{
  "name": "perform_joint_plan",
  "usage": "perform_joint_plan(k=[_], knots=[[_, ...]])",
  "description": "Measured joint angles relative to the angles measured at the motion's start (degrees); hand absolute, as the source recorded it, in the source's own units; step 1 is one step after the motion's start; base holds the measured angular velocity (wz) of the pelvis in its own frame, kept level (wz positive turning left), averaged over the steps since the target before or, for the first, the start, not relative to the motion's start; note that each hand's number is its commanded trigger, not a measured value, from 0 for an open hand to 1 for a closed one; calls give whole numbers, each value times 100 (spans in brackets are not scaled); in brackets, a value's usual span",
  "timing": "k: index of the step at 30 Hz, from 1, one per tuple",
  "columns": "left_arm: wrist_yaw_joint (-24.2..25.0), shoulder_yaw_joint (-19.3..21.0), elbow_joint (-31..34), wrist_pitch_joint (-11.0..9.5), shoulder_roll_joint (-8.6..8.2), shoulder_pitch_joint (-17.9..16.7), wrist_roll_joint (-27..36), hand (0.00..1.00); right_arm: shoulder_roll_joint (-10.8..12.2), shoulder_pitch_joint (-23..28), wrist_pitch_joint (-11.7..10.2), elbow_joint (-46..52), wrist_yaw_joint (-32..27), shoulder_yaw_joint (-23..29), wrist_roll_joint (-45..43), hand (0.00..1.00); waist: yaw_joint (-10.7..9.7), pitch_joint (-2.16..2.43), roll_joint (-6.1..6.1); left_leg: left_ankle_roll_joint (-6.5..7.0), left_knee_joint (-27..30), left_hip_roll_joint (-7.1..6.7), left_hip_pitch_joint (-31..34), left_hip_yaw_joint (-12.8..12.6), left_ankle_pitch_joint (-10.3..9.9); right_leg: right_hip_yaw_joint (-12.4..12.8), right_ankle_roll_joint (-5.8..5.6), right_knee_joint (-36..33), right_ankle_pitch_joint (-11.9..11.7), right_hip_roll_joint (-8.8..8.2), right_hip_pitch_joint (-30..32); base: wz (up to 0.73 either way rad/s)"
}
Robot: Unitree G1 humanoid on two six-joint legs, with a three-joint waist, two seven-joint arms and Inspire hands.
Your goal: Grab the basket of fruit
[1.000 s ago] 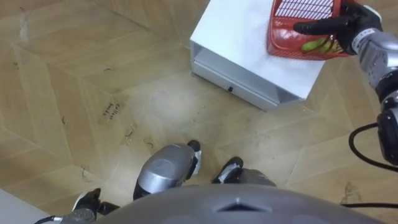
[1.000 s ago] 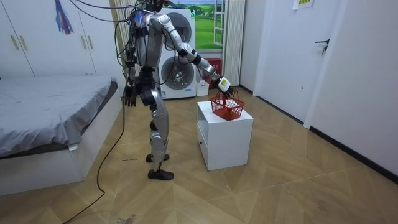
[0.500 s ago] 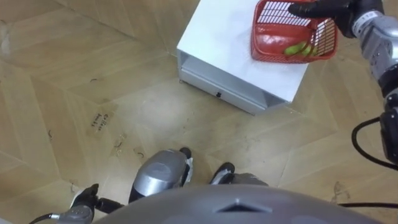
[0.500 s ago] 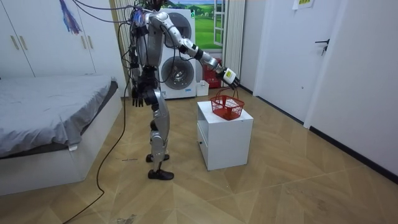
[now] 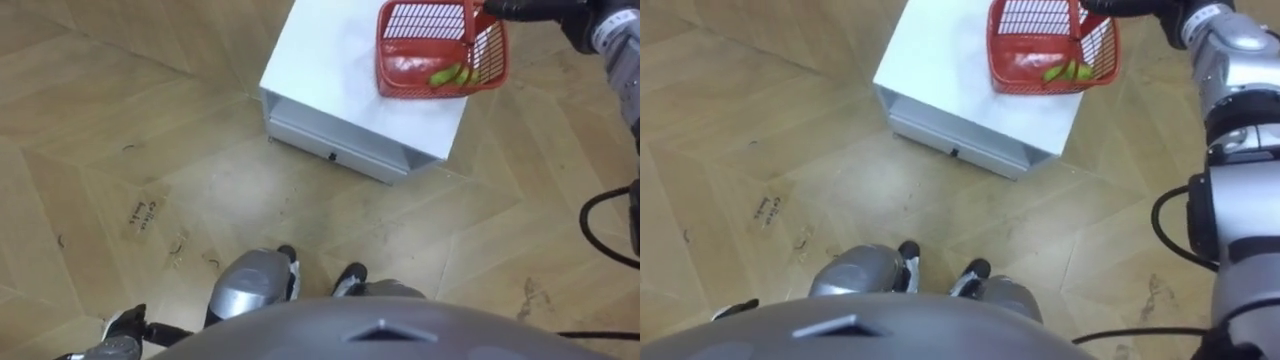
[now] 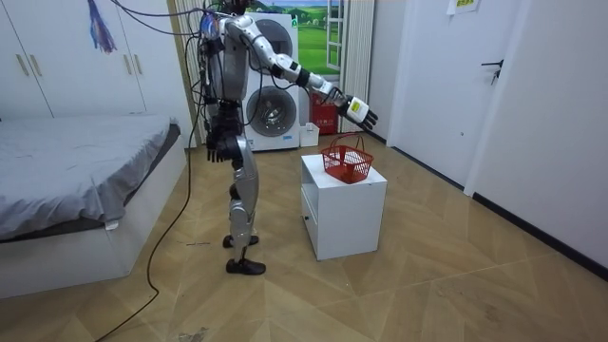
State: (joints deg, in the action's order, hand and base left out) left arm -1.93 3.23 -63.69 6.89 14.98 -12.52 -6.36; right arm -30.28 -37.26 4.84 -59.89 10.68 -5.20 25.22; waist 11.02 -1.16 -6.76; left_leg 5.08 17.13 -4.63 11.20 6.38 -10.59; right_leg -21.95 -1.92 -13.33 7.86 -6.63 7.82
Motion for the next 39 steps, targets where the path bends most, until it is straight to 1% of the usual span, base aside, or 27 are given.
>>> perform_joint_plan(k=[1,5,6,8,10,12,13,14,15,16,18,19,20,21,22,23,24,26,27,28,29,30,31,33,35,37,39], knots=[[-47,11,-57,7,3,62,-6,0,1,97,-1,16,-7,35,-6,0,-9,28,-5,0,-7,0,-37,-38,0,2,-4,30,-3,1,-42,-6],[-126,141,-50,14,-3,112,-10,0,2,436,8,248,-56,330,-48,0,-69,40,12,0,-78,31,-129,-152,0,77,-15,77,-22,26,-96,-9],[-155,180,-32,28,-2,111,-9,0,3,566,9,382,-108,402,-38,0,-91,44,21,0,-131,50,-185,-174,0,144,-11,83,-37,51,-108,-16],[-192,237,-31,40,2,108,-6,0,7,696,8,433,-213,420,-34,0,-114,58,53,0,-184,90,-282,-258,0,164,4,184,-96,97,-199,-19],[-251,251,-13,30,0,104,-7,0,6,879,-17,488,-311,467,-58,0,-158,93,104,-3,-234,120,-379,-268,-3,230,13,304,-156,157,-312,-13],[-332,353,6,9,-48,105,-9,0,30,1333,-74,530,-410,723,-106,0,-222,134,160,-9,-352,128,-539,-314,3,251,14,367,-179,175,-438,-4],[-370,371,9,6,-64,103,-9,0,48,1483,-74,573,-446,821,-108,0,-254,136,172,-10,-364,128,-569,-314,4,249,14,367,-179,175,-465,0],[-436,381,11,10,-88,87,-14,0,62,1772,-79,640,-500,934,-124,0,-321,149,197,-10,-388,130,-608,-312,4,290,12,370,-178,182,-496,-5],[-523,389,45,14,-107,73,-11,0,108,2069,-109,642,-592,1055,-110,0,-400,146,210,-10,-451,132,-666,-304,3,311,11,385,-177,191,-545,-5],[-554,392,89,14,-112,78,-8,0,164,2222,-117,625,-655,1139,-109,0,-458,146,210,-10,-466,134,-701,-303,3,319,8,391,-175,197,-572,-10],[-751,422,97,-31,-160,65,4,0,378,2740,-124,404,-838,1318,-104,0,-551,144,215,-14,-558,165,-825,-406,0,438,6,391,-173,227,-635,-20],[-793,450,101,-63,-184,70,4,0,426,2855,-124,348,-875,1333,-105,0,-583,141,218,-14,-571,172,-849,-432,-1,465,6,385,-173,231,-636,-22],[-872,495,111,-137,-231,71,2,0,503,3091,-124,302,-896,1341,-113,0,-635,126,236,-16,-592,181,-874,-470,-2,466,6,373,-173,235,-634,-16],[-917,630,144,-203,-289,71,3,0,591,3322,-138,204,-903,1414,-125,0,-729,118,248,-17,-628,182,-894,-481,-5,468,2,375,-170,236,-634,-11],[-928,687,161,-234,-308,71,3,0,646,3423,-138,124,-914,1493,-134,0,-774,117,250,-17,-640,183,-900,-482,-5,472,-1,374,-167,236,-633,-13],[-961,799,189,-307,-344,74,2,0,732,3570,-138,-89,-936,1638,-152,0,-811,114,246,-17,-673,194,-948,-548,-5,520,-2,376,-166,245,-634,-31],[-1012,868,185,-351,-370,70,-12,0,804,3705,-139,-270,-966,1738,-143,0,-808,106,247,-22,-736,211,-1025,-640,-8,642,0,378,-164,268,-638,-38],[-1048,944,186,-362,-397,97,-1,0,916,4009,-176,-365,-1054,1778,-104,0,-854,95,266,-25,-781,223,-1119,-709,-11,696,0,379,-162,278,-686,-26],[-1090,994,180,-395,-424,97,1,0,1024,4133,-185,-449,-1100,1779,-117,0,-905,89,266,-25,-819,223,-1181,-738,-11,741,-2,380,-154,283,-720,-16],[-1116,1001,181,-407,-439,92,1,0,1092,4176,-185,-500,-1117,1779,-128,0,-932,90,265,-25,-839,225,-1208,-755,-11,755,-1,379,-150,287,-729,-13],[-1144,993,190,-448,-474,97,0,0,1218,4222,-247,-712,-1118,1772,-127,0,-991,72,297,-25,-843,225,-1238,-761,-14,766,-1,393,-150,290,-755,-5],[-1148,976,218,-487,-521,106,-11,0,1358,4330,-253,-835,-1120,1764,-123,0,-999,82,296,-24,-847,223,-1259,-762,-21,774,-1,416,-150,294,-782,0],[-1148,960,232,-505,-540,106,-11,0,1441,4385,-253,-865,-1125,1763,-138,0,-997,80,298,-26,-853,223,-1270,-767,-22,781,-1,431,-150,298,-796,-5],[-1144,869,196,-528,-554,100,-15,0,1755,4515,-252,-927,-1120,1696,-338,0,-997,78,311,-38,-854,241,-1284,-808,-35,850,6,448,-155,327,-795,-11],[-1144,849,181,-527,-573,100,-15,0,1899,4547,-253,-1020,-1111,1534,-442,0,-998,81,326,-42,-853,250,-1289,-817,-37,891,8,455,-156,340,-800,-3],[-1138,851,174,-526,-625,90,-68,0,2048,4537,-266,-1141,-1067,1482,-822,0,-1006,86,361,-45,-848,258,-1290,-820,-39,905,9,464,-156,350,-806,0],[-1135,851,173,-525,-672,76,-78,0,2119,4525,-288,-1162,-1047,1413,-1029,0,-1000,96,394,-48,-843,267,-1295,-830,-41,906,9,464,-156,356,-805,0]])
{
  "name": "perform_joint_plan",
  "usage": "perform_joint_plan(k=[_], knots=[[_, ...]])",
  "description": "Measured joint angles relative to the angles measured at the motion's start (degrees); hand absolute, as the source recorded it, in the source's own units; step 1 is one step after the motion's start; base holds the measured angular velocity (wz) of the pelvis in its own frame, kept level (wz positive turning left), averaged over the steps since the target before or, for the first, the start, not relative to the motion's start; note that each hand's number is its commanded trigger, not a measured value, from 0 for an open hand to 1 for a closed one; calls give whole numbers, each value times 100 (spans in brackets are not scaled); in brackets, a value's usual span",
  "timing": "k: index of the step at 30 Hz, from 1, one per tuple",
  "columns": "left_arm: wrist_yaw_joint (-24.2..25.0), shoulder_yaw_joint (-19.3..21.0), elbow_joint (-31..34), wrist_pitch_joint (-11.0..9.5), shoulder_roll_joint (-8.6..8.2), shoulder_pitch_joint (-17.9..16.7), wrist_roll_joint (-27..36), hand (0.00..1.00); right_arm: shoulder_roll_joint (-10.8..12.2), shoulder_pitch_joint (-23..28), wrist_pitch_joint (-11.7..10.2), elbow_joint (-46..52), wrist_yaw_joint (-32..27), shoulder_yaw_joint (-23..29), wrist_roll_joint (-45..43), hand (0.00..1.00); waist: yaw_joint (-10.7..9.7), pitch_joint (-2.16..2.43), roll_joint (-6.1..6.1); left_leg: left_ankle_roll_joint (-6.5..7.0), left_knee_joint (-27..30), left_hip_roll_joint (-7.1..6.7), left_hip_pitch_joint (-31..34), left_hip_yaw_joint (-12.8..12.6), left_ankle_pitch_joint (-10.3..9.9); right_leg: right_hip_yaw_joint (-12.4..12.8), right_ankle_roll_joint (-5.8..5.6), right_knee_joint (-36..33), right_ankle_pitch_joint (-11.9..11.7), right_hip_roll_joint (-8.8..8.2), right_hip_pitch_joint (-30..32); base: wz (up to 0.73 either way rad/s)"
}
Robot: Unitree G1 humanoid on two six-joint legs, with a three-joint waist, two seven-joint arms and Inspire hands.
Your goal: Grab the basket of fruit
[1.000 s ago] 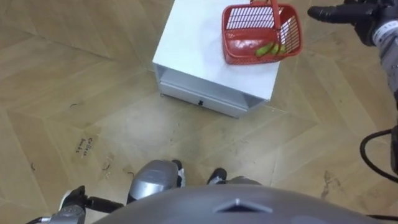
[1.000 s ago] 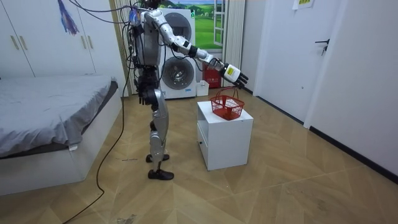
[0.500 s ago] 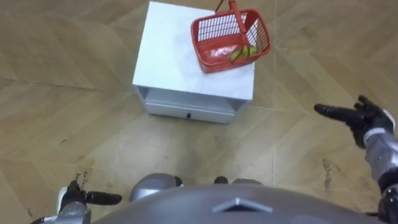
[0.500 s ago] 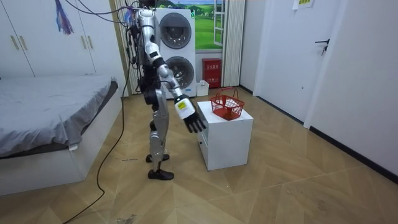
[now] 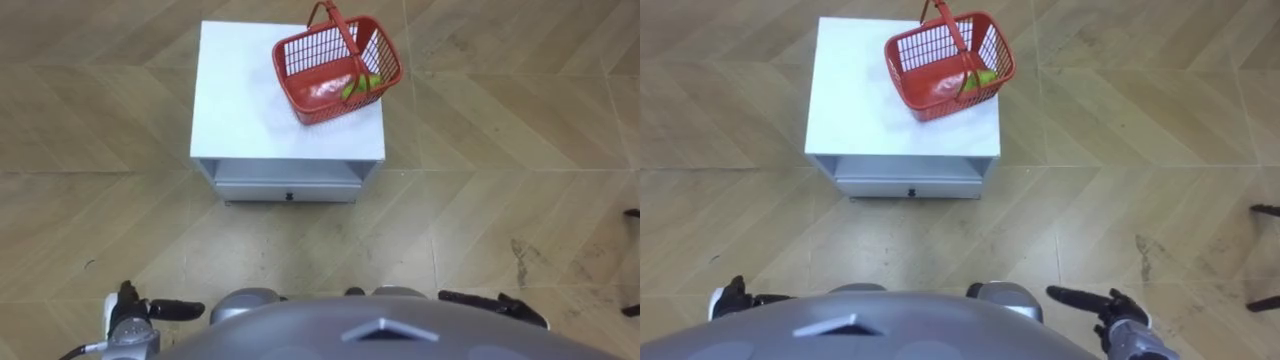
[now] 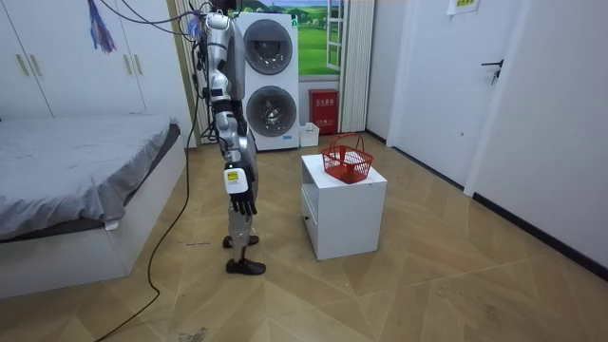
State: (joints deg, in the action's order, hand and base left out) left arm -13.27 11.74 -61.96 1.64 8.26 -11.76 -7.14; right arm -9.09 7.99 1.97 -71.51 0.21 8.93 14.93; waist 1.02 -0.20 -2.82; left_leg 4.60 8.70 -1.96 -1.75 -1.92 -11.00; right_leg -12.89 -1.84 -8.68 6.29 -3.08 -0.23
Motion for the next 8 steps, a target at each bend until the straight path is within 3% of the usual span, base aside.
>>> perform_joint_plan(k=[8], knots=[[266,-48,-38,270,-89,-27,-220,0,68,-7,13,-182,-2,-267,-102,0,38,-16,101,-21,-10,26,-51,-12,-13,0,9,7,5,24,-33,-1]])
